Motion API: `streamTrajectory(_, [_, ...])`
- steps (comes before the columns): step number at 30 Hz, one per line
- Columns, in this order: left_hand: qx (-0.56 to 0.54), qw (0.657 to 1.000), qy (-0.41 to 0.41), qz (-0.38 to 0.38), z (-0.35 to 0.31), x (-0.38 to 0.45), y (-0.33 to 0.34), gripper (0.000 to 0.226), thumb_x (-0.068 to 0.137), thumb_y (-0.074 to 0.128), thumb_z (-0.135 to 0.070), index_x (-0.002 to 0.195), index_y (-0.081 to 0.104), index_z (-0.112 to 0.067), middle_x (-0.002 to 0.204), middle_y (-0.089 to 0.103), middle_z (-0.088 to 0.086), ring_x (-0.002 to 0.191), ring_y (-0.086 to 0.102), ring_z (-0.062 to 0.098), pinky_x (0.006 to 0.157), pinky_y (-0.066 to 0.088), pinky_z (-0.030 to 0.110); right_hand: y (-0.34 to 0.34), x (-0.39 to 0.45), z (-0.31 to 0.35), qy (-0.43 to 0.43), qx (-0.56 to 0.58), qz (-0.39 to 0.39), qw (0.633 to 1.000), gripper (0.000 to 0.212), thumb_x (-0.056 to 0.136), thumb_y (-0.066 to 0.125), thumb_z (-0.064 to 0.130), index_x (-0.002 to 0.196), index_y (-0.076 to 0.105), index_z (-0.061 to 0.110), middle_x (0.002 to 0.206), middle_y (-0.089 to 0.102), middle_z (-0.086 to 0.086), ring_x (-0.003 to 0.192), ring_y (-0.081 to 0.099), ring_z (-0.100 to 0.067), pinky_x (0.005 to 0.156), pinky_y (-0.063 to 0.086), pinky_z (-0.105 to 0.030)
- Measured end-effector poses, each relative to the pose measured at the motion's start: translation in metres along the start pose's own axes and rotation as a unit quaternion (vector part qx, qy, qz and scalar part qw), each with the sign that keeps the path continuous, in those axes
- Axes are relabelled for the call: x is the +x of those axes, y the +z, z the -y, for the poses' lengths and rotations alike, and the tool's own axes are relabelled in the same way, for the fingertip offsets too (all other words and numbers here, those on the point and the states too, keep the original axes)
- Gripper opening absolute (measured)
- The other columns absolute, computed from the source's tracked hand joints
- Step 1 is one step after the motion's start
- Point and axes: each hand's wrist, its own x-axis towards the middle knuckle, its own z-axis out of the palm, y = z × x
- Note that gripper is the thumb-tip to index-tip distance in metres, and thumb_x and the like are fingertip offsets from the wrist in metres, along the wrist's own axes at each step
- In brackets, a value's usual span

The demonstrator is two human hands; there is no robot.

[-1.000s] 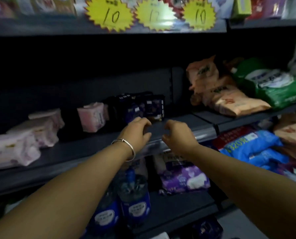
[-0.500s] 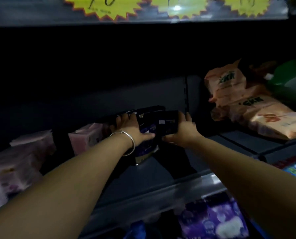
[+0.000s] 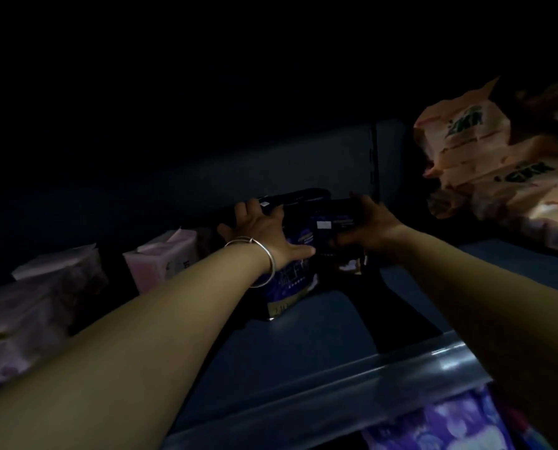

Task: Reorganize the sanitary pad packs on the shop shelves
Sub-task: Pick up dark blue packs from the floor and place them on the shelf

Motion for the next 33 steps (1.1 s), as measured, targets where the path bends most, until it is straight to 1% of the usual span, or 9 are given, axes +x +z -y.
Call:
streamTrajectory(3, [0.008,1.0,-0.006,0.028,-0.001,-0.003,-0.004,0.09,0.074,0.05,-0.074,0.147,0.013,-0.035,0.154,0.009,0.011,0.139,0.008,0.035,0.109,0.02,0.055,-0.007,-0.01,0.004,-0.001,-0.027,-0.028,0.999,0.098,0.056,0.087,0.03,0.138,0.035,0.022,0.138,0.037,-0.014,0.129,0.038,-0.033,0.105,0.041,-0.042])
streamTrajectory(6, [0.011,0.998,-0.01,0.059,-0.002,-0.007,-0.009,0.094,0.074,0.056,-0.067,0.147,0.008,-0.033,0.154,0.016,0.012,0.14,0.016,0.035,0.11,0.02,0.053,-0.006,-0.022,0.009,-0.022,-0.002,-0.031,0.999,0.084,0.058,0.087,0.018,0.128,0.04,0.012,0.134,0.042,-0.015,0.12,0.048,-0.03,0.099,0.047,-0.038])
streamTrajectory(9, [-0.016,0.999,-0.019,0.041,-0.005,-0.016,-0.013,0.102,0.065,0.068,-0.06,0.144,0.012,-0.029,0.147,0.029,0.011,0.134,0.029,0.034,0.107,0.028,0.051,-0.003,-0.04,0.015,-0.033,-0.018,-0.061,0.997,0.083,0.061,0.086,0.02,0.127,0.038,0.01,0.132,0.035,-0.016,0.122,0.042,-0.034,0.101,0.044,-0.04])
streamTrajectory(11, [-0.03,0.999,-0.03,0.003,-0.01,-0.026,-0.017,0.104,0.062,0.074,-0.055,0.142,0.016,-0.023,0.144,0.028,0.012,0.132,0.029,0.034,0.105,0.03,0.048,-0.004,-0.054,0.019,-0.049,-0.04,-0.094,0.994,0.082,0.063,0.084,0.022,0.127,0.035,0.007,0.133,0.032,-0.017,0.125,0.035,-0.036,0.103,0.04,-0.041])
streamTrajectory(15, [-0.053,0.997,-0.007,-0.059,-0.021,-0.05,-0.034,0.093,0.062,0.076,-0.05,0.133,0.028,-0.015,0.137,0.028,0.011,0.128,0.027,0.032,0.098,0.031,0.045,-0.026,-0.085,0.028,-0.061,-0.062,-0.153,0.984,0.092,0.066,0.082,0.025,0.136,0.028,0.002,0.138,0.027,-0.017,0.129,0.028,-0.034,0.104,0.035,-0.036])
streamTrajectory(21, [-0.07,0.993,0.019,-0.097,-0.049,-0.098,-0.077,0.096,0.059,0.077,-0.052,0.134,0.033,-0.011,0.138,0.029,0.014,0.129,0.029,0.033,0.099,0.031,0.048,-0.079,-0.157,0.037,-0.083,-0.068,-0.22,0.969,0.086,0.066,0.082,0.028,0.13,0.032,0.001,0.132,0.03,-0.016,0.125,0.03,-0.034,0.1,0.034,-0.037])
streamTrajectory(24, [-0.078,0.992,0.046,-0.092,-0.071,-0.132,-0.089,0.096,0.061,0.076,-0.053,0.134,0.033,-0.009,0.138,0.028,0.015,0.129,0.027,0.033,0.1,0.03,0.049,-0.102,-0.203,0.027,-0.063,-0.074,-0.247,0.964,0.084,0.064,0.083,0.029,0.127,0.034,0.001,0.131,0.034,-0.017,0.123,0.034,-0.034,0.102,0.037,-0.04])
streamTrajectory(27, [-0.083,0.991,0.078,-0.074,-0.098,-0.168,-0.089,0.096,0.062,0.074,-0.053,0.135,0.031,-0.009,0.139,0.026,0.014,0.128,0.026,0.033,0.099,0.03,0.05,-0.121,-0.251,0.008,-0.027,-0.071,-0.264,0.961,0.078,0.061,0.083,0.031,0.118,0.039,0.003,0.125,0.04,-0.015,0.118,0.04,-0.034,0.095,0.042,-0.042])
streamTrajectory(33, [-0.118,0.986,0.122,0.001,-0.151,-0.241,-0.048,0.085,0.058,0.076,-0.05,0.123,0.037,-0.01,0.131,0.029,0.011,0.122,0.03,0.032,0.093,0.035,0.049,-0.135,-0.337,-0.049,0.087,-0.114,-0.246,0.959,0.079,0.066,0.079,0.035,0.125,0.036,0.004,0.132,0.033,-0.015,0.125,0.032,-0.034,0.101,0.035,-0.039])
